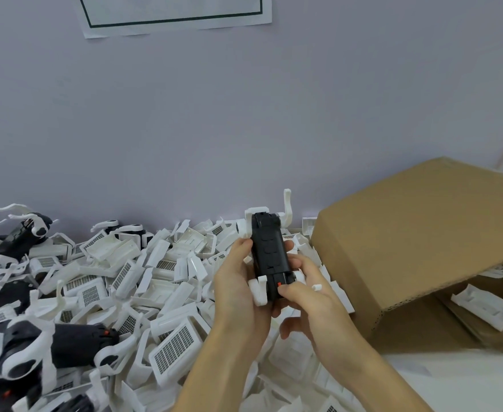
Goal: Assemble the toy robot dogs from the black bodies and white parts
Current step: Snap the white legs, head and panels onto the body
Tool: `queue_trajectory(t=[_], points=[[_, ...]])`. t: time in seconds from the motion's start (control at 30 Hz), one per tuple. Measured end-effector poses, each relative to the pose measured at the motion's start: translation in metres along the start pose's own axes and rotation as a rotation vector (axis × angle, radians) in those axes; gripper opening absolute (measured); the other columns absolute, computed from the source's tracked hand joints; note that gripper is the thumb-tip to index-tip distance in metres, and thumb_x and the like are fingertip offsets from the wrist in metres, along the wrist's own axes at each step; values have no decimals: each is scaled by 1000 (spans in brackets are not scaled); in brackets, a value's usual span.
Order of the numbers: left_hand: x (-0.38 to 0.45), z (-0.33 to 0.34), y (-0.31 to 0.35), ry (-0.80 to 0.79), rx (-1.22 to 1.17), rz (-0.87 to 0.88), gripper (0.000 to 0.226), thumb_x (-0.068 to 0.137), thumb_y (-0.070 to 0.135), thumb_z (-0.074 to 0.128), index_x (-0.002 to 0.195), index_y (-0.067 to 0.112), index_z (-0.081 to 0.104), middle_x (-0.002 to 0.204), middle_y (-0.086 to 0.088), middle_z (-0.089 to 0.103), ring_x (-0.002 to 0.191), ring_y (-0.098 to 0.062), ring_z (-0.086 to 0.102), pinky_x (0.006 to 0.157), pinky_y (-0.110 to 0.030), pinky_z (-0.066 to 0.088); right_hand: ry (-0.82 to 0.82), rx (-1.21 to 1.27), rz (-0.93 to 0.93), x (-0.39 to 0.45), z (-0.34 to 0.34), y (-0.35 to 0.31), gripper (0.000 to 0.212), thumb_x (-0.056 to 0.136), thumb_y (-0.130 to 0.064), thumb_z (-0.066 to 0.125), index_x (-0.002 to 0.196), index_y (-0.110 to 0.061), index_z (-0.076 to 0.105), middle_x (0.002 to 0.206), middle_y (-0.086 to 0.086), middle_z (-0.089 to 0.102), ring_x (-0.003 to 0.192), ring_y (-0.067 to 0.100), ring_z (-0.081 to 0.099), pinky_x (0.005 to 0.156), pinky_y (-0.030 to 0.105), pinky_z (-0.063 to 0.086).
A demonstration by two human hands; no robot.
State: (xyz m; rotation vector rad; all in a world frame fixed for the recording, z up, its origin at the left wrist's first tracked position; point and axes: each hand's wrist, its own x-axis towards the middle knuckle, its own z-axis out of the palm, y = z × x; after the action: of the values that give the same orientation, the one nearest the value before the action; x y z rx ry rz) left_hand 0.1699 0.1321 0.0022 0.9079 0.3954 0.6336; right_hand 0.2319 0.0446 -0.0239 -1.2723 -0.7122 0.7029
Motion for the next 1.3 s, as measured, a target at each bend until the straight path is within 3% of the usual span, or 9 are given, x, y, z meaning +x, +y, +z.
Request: queue_trajectory(t=[0.17,0.33,0.43,0.57,0.7,0.9,1.03,1.13,1.3], points=[[3,-3,6,46,-157,50,32,101,17,50,129,4,59,103,-19,75,78,-29,68,64,-37,53,132,-45,-37,2,-2,-3,36,97,-12,55,122,-38,57,104,-8,71,80,8,67,60,22,51],[14,-9,6,149,-41,188,33,88,10,70,118,-2,67,102,-18,73,83,-29,70,80,-46,59,268,-64,-233,-2,-7,-8,45,81,-28,57,125,-35,59,118,-14,65,106,1,63,86,23,49],[12,-9,2,95,124,222,18,77,17,79,94,10,80,95,-16,78,77,-26,74,69,-38,60,229,-205,-314,-5,-2,-10,41,81,-36,59,123,-36,62,114,-22,67,112,-1,61,90,20,50],[9,-6,-3,97,265,287,15,76,27,84,90,22,81,89,-8,79,77,-21,76,63,-29,59,192,-399,-329,-4,0,-8,37,90,-34,73,127,-33,64,123,-19,67,116,0,60,90,14,49],[7,-3,-1,110,261,288,22,82,40,75,87,19,80,79,-2,77,70,-18,73,60,-32,58,170,-335,-344,-4,-2,-8,31,94,-28,70,122,-41,66,118,-16,68,99,13,66,81,29,58],[6,1,0,22,169,195,26,103,8,51,109,9,77,100,-16,77,87,-25,76,63,-29,58,212,-305,-350,-1,-4,-9,38,86,-25,79,117,-43,67,109,-16,67,106,8,67,82,27,58],[5,-1,0,58,148,245,20,91,9,70,110,9,75,98,-13,78,82,-28,76,57,-33,58,101,-165,-366,-2,-4,-12,32,97,-13,63,114,-38,73,98,-8,73,83,10,72,64,20,56],[5,0,2,48,114,224,43,73,19,88,111,6,74,100,-14,77,80,-32,74,54,-34,53,107,-35,-316,-1,-6,-13,32,90,-23,56,112,-36,76,88,-4,76,74,11,70,58,21,53],[3,1,3,-32,206,139,42,74,38,86,100,6,78,88,-18,74,74,-31,68,49,-31,48,43,164,-206,1,-7,-12,32,89,-26,50,102,-29,79,78,1,73,70,12,67,58,21,51]])
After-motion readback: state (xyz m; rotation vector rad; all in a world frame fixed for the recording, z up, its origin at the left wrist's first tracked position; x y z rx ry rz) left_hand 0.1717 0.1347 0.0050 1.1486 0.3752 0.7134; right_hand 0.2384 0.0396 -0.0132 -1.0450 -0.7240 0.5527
